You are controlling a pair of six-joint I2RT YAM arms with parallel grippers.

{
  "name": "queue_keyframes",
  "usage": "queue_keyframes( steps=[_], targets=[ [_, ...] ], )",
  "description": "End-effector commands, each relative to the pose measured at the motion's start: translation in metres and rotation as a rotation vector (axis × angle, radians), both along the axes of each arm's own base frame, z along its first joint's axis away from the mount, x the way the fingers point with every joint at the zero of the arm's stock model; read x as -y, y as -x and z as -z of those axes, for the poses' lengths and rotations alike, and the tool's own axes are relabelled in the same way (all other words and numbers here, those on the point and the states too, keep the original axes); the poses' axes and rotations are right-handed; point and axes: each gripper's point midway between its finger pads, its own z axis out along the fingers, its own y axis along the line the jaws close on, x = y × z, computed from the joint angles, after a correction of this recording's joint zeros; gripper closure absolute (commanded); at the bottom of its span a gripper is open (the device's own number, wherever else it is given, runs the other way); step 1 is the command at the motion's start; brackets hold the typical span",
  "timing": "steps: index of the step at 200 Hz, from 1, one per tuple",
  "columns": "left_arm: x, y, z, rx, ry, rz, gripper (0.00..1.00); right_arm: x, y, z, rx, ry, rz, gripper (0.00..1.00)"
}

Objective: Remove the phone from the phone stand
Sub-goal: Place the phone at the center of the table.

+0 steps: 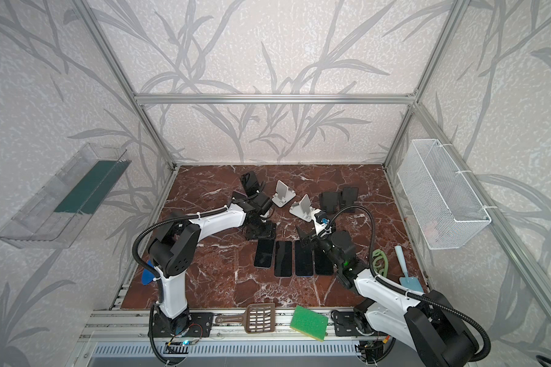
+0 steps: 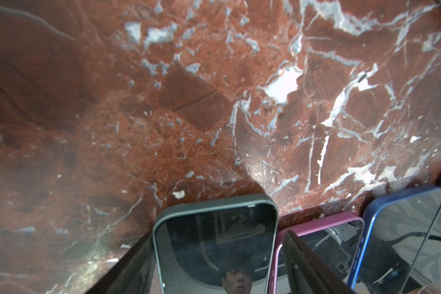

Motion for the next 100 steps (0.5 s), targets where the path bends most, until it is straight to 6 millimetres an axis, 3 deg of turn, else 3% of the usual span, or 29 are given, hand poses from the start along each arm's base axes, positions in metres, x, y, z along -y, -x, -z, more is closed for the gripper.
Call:
queue_keyframes(
  steps=[1,39,69,90,100],
  targets=[
    [-0.013,-0.007,-0.019,0.068,-0.054,0.009,0.21,0.0,0.002,-0.004,0.019,-0.011,0.0,0.01],
    [-0.009,-0.033,-0.107,0.335,0.008,0.055,0.21,0.001,-0.001,-0.003,0.025,-0.001,0.007,0.01],
    [0.012,-0.049,-0.19,0.664,0.174,0.185,0.17,0.002,-0.007,-0.008,0.062,0.021,0.027,0.01],
    [0.02,-0.056,-0.227,0.8,0.215,0.258,0.16,-0.001,-0.013,-0.011,0.078,0.037,0.03,0.01],
    [0.018,-0.061,-0.234,0.841,0.189,0.271,0.16,-0.003,-0.015,-0.012,0.065,0.046,0.026,0.01]
  ],
)
